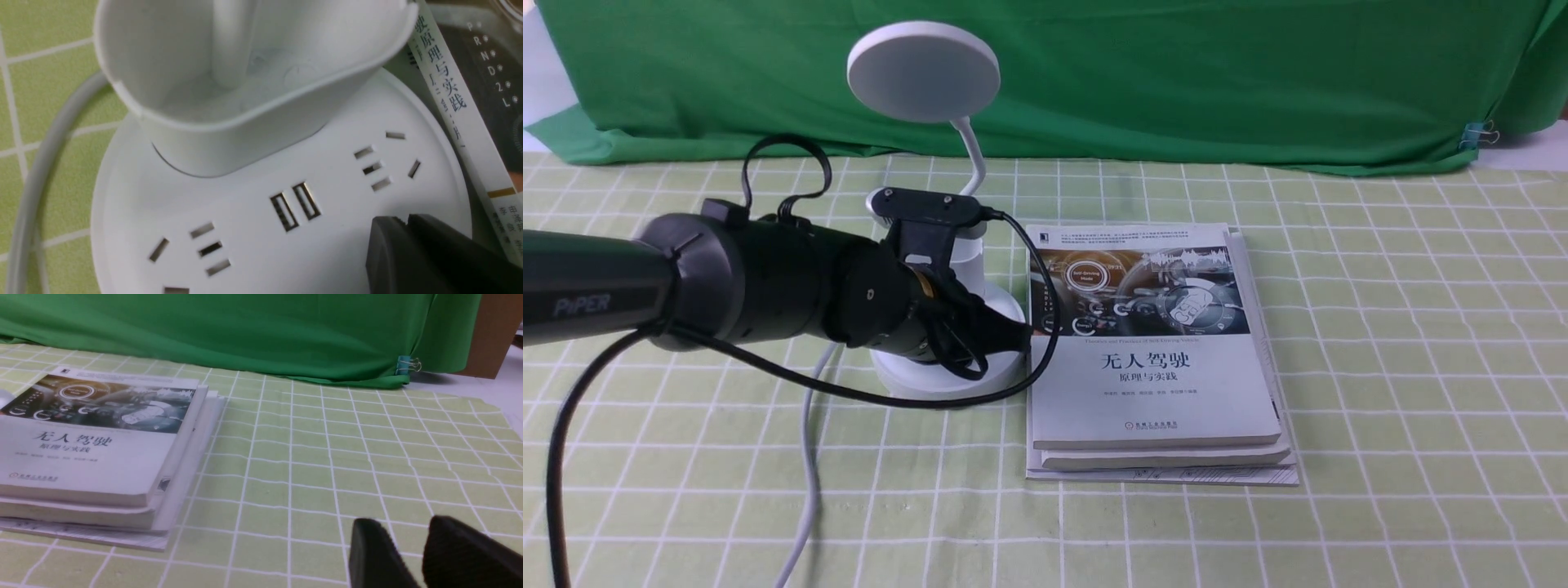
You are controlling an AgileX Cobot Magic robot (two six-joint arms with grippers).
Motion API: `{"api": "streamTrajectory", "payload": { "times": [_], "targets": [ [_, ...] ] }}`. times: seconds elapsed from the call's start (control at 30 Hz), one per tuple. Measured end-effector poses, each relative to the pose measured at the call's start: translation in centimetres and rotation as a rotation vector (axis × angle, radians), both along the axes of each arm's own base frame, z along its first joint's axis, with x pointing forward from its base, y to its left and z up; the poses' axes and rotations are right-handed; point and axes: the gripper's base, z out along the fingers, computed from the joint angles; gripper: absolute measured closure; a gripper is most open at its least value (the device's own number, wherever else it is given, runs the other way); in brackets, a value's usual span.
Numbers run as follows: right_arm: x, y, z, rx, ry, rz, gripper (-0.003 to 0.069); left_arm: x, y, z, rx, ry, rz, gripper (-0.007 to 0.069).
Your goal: Turn on the table lamp on the green coffee tablecloth with your hand.
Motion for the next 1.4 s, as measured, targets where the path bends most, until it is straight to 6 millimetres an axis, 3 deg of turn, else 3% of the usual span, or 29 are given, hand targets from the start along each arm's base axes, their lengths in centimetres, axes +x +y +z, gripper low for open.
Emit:
{"api": "streamTrajectory", "payload": {
  "times": [0.53, 0.73, 0.93, 1.2, 1.4],
  "targets": [
    [0.0, 0.0, 0.0, 0.0, 0.0, 0.0, 0.0414, 0.5, -0.1, -0.7, 0.078, -0.012, -0.075, 0.0606],
    [0.0, 0.0, 0.0, 0.0, 0.0, 0.0, 0.0414, 0.4, -0.1, -0.1, 0.069, -0.039, -0.074, 0.0606],
    [0.0, 0.0, 0.0, 0.0, 0.0, 0.0, 0.0414, -1.1, 0.6, 1.6, 0.074, -0.021, -0.078, 0.0606],
    [0.0, 0.0, 0.0, 0.0, 0.0, 0.0, 0.0414, -5.5, 2.6, 4.0, 0.053, -0.077, -0.074, 0.0606],
    [0.0, 0.0, 0.0, 0.0, 0.0, 0.0, 0.0414, -12.8, 6.0, 5.4, -0.032, -0.128, -0.002, 0.0606]
  ]
}}
